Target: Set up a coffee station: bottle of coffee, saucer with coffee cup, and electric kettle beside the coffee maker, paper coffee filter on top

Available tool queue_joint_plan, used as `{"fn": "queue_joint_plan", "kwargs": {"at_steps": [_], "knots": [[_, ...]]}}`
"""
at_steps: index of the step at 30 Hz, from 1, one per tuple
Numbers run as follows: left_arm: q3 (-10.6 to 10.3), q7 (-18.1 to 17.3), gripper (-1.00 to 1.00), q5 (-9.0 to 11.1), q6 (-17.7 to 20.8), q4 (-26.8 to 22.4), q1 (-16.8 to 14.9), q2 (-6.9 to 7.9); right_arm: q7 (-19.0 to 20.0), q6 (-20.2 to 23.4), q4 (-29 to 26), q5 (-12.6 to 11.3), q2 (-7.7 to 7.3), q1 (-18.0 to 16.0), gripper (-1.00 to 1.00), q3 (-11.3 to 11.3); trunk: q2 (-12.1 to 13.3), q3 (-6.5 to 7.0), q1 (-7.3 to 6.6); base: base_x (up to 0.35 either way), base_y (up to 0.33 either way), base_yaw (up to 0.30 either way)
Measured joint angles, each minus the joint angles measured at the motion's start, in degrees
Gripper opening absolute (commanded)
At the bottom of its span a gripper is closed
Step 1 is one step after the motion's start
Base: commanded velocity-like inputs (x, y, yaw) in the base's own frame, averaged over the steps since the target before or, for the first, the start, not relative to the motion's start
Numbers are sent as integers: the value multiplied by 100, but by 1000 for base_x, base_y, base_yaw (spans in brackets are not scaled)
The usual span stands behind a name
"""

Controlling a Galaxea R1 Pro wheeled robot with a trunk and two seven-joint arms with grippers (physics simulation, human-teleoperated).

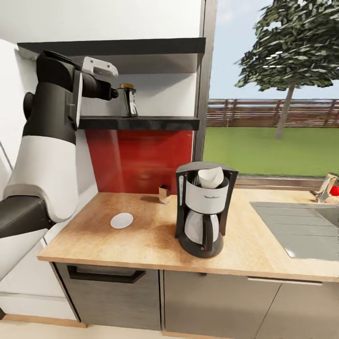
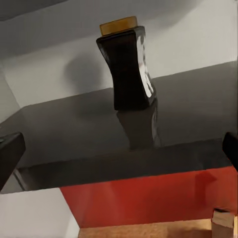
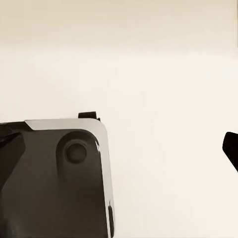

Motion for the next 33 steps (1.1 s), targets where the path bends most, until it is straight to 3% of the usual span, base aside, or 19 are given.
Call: {"fn": "queue_joint_plan", "kwargs": {"at_steps": [6,10,15,19,27,33], "knots": [[120,948,100,43,-2,-16,0,-418,-2,0,3,0,0,-1,100,4,0,5,0,0,0,-34],[156,1218,100,104,-1,-6,0,-553,-4,0,3,0,0,-1,100,1,0,5,0,0,0,-6],[314,1402,100,142,-1,2,35,-587,-8,0,3,0,1,-1,100,5,0,5,0,0,0,-1],[626,1962,100,125,-3,-12,107,-593,-9,0,3,0,2,-1,100,7,0,5,0,0,0,0],[659,2105,100,177,-17,-189,527,-615,-9,0,-6,-1,0,-1,100,1,0,5,0,14,0,0],[655,2130,100,460,-31,-246,610,-601,-11,3,-7,0,0,0,100,1,-1,9,-3,267,67,-74]]}}
